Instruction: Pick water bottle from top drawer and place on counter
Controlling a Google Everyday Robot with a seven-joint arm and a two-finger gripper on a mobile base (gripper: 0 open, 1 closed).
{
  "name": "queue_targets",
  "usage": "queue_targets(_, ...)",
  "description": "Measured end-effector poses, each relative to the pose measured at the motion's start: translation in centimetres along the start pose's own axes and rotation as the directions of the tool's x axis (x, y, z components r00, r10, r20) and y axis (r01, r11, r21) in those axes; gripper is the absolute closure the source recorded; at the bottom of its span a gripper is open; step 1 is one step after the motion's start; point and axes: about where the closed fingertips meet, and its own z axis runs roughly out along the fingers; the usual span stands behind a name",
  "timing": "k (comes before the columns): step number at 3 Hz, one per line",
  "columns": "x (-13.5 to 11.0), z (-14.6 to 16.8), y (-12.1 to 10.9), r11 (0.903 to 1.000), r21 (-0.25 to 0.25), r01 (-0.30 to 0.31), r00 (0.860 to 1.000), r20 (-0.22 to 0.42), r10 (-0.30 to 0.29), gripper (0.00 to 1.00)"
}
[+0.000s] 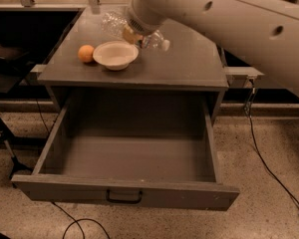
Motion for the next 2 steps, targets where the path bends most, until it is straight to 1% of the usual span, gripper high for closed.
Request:
queue_targets(1,-0.6,2.7,-0.8,0.9996,-0.003,-0.027,0.998,-0.061,0.027,1.0)
queue_targets(2,-0.3,4.6,-2.0,0.9981,-0.007,-0.061,0.991,-0.118,0.06,1.0)
